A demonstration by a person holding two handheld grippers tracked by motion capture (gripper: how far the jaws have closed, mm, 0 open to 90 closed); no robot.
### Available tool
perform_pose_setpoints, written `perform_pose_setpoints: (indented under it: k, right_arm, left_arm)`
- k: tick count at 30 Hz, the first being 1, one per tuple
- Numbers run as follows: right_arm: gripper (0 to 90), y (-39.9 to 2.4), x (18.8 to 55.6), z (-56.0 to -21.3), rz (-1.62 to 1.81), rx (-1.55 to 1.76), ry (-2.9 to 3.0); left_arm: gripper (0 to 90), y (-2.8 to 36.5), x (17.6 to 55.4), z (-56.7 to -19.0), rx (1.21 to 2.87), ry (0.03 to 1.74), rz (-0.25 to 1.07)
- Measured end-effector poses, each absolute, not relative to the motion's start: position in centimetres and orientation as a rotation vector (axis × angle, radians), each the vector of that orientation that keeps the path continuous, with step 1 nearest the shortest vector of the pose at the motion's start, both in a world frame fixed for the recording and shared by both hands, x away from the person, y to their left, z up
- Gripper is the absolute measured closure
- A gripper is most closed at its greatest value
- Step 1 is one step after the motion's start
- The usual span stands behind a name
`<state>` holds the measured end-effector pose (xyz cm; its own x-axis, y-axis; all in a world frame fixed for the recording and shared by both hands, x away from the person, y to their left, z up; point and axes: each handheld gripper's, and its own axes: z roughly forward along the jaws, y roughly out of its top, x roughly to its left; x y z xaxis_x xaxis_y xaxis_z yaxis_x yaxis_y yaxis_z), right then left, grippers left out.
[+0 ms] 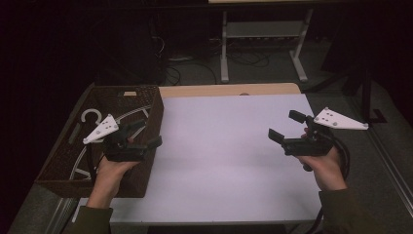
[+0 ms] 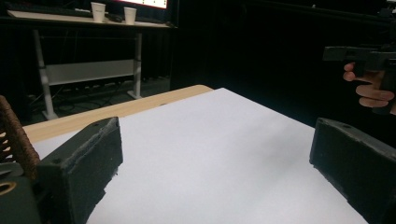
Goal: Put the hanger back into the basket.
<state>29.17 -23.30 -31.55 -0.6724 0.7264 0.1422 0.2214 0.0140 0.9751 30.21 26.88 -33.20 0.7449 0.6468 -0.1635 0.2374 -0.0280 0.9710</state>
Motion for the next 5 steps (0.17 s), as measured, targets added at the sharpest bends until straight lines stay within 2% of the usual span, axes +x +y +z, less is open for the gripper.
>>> perform_pose_setpoints:
  k: [5]
  right_arm:
    - [0.0,-23.36,29.16,-31.55,1.697,0.969,1.896]
  left_arm:
    - [2.2,26.87,30.21,-33.19,1.602,0.726,0.377]
